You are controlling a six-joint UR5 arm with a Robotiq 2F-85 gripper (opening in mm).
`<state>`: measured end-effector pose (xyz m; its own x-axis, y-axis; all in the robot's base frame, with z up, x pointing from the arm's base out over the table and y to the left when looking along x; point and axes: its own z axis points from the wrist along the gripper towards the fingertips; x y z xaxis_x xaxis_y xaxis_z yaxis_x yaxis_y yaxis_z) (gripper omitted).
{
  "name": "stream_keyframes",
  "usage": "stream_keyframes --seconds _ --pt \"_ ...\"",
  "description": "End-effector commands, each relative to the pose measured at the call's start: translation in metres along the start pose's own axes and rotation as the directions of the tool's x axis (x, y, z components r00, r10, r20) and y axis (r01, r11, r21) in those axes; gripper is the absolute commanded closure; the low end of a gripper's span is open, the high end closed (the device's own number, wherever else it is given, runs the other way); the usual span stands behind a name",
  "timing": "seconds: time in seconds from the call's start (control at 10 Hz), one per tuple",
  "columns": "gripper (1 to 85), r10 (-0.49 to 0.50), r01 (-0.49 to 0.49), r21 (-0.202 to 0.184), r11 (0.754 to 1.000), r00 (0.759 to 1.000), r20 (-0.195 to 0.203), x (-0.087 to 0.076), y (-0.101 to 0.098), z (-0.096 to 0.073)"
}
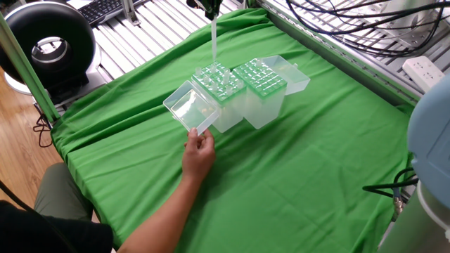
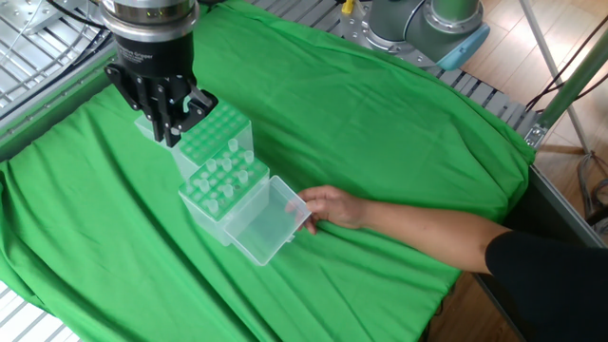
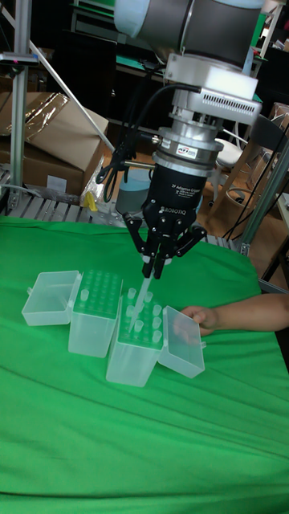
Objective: Insert a large pipette tip into the holder for large pipette tips
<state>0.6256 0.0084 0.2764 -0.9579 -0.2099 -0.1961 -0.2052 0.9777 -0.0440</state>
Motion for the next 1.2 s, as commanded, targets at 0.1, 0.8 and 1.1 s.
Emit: stream_keyframes --seconds 0.1,0.8,1.1 --pt "75.7 0.005 -0.005 -0.004 1.0 1.0 -0.012 0.007 0.002 0.0" --pt "76.0 0.015 -0.015 -0.002 1.0 1.0 -0.02 0.015 0.003 -0.004" --pt "76.3 0.023 -0.023 -0.012 1.0 1.0 -0.017 0.017 0.007 0.002"
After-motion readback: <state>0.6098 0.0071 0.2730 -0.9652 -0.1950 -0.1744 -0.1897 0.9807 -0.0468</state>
